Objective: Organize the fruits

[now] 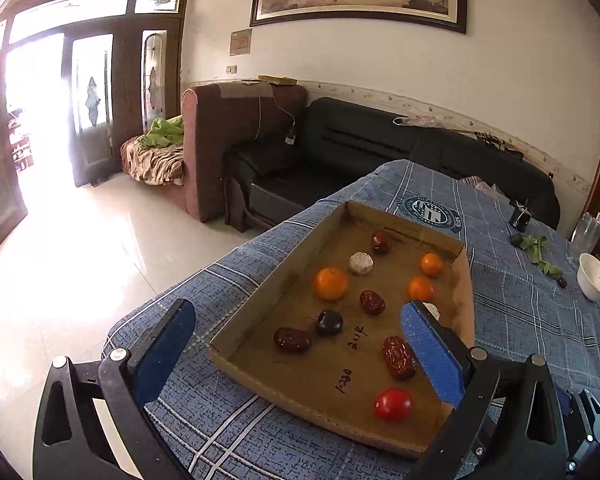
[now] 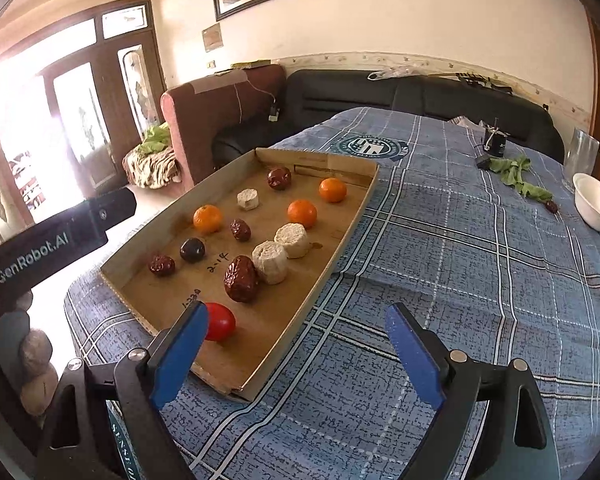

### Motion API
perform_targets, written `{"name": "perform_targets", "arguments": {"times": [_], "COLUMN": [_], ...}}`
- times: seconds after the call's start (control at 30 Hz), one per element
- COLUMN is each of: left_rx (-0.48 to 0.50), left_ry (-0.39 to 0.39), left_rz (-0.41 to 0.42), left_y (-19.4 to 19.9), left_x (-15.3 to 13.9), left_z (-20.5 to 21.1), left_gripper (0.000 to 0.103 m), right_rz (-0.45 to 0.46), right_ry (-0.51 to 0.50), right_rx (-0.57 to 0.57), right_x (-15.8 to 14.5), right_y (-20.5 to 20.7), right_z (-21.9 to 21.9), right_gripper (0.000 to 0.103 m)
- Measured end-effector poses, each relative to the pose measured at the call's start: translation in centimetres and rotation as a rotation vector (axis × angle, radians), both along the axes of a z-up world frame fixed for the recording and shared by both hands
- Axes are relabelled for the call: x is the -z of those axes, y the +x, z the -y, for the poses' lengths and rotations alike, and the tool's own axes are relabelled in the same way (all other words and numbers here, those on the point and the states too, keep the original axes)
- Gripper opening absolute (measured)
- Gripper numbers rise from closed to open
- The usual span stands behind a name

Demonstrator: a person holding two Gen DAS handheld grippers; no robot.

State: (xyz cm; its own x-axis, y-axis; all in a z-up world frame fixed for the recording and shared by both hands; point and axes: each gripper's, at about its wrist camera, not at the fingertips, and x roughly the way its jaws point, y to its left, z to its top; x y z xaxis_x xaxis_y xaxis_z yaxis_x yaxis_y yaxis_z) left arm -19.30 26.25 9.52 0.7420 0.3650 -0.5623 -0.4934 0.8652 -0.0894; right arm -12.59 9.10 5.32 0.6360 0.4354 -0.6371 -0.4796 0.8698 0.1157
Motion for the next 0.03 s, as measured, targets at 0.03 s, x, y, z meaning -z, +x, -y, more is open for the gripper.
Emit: {"name": "perform_targets", "arguments": {"times": [0.03], "left_rx": [0.002], "left_ry": [0.002], "left_rz": [-0.006], "left_y": [0.06], "left_x": [-0.02], "left_z": [0.07], "left_gripper": [0.103], "right_rz": [-0.002], "right_ry": [0.001], "right_rx": [0.003], "right_x": [-0.02], "right_y": [0.08], "right_z": [0.04], "right_gripper": [0.094]}}
